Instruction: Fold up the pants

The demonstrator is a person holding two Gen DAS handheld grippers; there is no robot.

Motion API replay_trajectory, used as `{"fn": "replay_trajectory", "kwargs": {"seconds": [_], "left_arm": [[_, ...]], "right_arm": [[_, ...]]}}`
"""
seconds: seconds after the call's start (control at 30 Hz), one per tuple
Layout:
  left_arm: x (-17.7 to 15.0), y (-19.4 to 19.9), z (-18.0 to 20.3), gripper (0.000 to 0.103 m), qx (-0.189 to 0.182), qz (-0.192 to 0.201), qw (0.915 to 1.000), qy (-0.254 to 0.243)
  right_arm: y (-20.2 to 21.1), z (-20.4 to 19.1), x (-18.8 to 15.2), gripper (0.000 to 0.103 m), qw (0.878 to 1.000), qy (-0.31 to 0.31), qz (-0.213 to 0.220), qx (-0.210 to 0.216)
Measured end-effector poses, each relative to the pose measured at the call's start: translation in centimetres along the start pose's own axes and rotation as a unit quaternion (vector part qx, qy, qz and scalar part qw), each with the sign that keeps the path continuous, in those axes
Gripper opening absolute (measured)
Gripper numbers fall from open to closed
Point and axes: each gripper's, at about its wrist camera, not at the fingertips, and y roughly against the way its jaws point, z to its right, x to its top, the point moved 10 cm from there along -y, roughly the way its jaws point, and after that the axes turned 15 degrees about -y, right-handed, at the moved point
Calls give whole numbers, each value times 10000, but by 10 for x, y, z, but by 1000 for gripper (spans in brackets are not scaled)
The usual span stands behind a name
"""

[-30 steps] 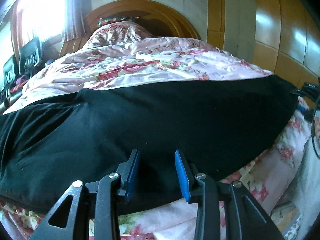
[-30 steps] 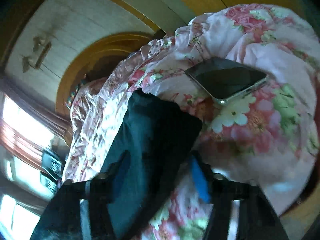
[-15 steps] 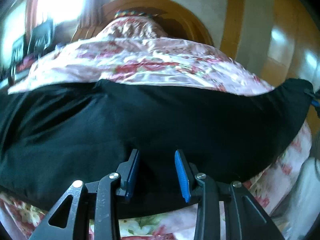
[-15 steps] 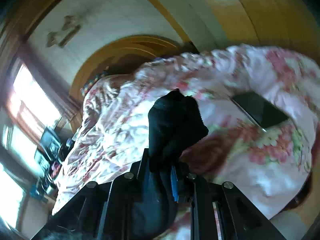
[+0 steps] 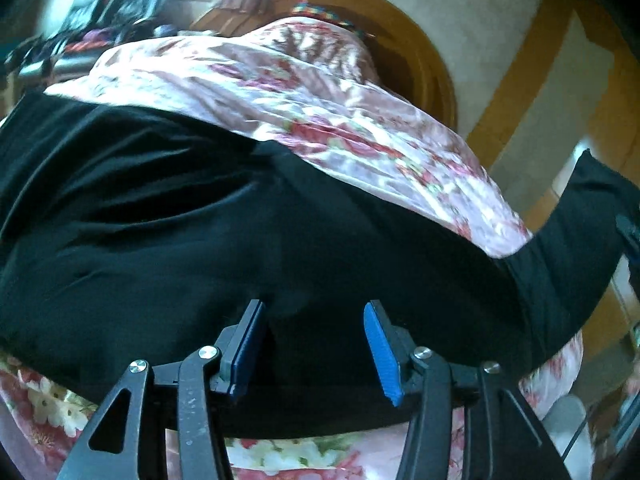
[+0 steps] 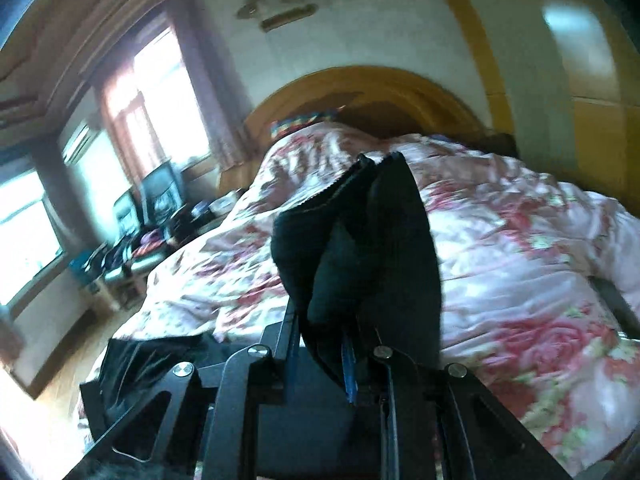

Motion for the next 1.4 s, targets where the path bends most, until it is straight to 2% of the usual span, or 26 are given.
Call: {"fn": "replay_trajectory", "kwargs": {"seconds": [0.13,0.27,0.33,0.47,0.53,0.57,0.63,0.7,0.73,0.83,0.93,1.0,1.03,1.13,1.2,1.23,1.27,1.4], "left_arm": [[1,0,-7,52,-58,58,9998,202],[5,4,-5,70,-438,214,9977,480],[8,7,-3,71,-686,318,9950,658],[9,6,-2,71,-1337,398,9821,1269],[8,4,-3,71,-1477,401,9765,1518],[7,2,-3,71,-1501,384,9747,1610],[6,0,-2,71,-1499,366,9744,1636],[6,-1,3,71,-1497,365,9760,1536],[5,-1,4,71,-1500,358,9765,1508],[4,-2,8,71,-1509,330,9775,1435],[3,-1,8,71,-1467,308,9768,1531],[7,-1,12,70,-1579,325,9727,1671],[9,0,15,70,-1682,346,9699,1728],[16,-4,29,70,-1846,328,9670,1726],[21,-11,43,69,-1924,250,9679,1596],[23,-14,48,69,-1974,232,9670,1597],[26,-17,54,69,-2035,203,9654,1619],[30,-34,72,69,-2133,-33,9634,1626]], "right_arm": [[-24,-25,-35,19,9986,299,-399,182],[-53,-38,-75,19,9941,648,-833,264],[-70,-42,-102,20,9895,899,-1097,278],[-101,-32,-149,24,9782,1210,-1680,170],[-114,-22,-174,29,9709,1270,-2030,46],[-116,-22,-178,29,9709,1332,-1988,40],[-113,-24,-181,38,9691,1503,-1944,189],[-109,-29,-184,71,9638,1573,-2099,473],[-104,-32,-186,75,9612,1649,-2121,626],[-88,-28,-180,76,9585,1997,-1898,740],[-76,-4,-154,76,9673,1982,-1497,508],[-64,17,-130,76,9785,1702,-1099,380],[-57,34,-111,76,9866,1364,-835,332],[-53,67,-78,76,9968,698,-391,31],[-62,87,-72,73,9980,363,-430,-274],[-70,99,-76,71,9968,232,-582,-489],[-77,105,-80,67,9958,135,-709,-560],[-90,114,-93,66,9925,107,-961,-743]]}}
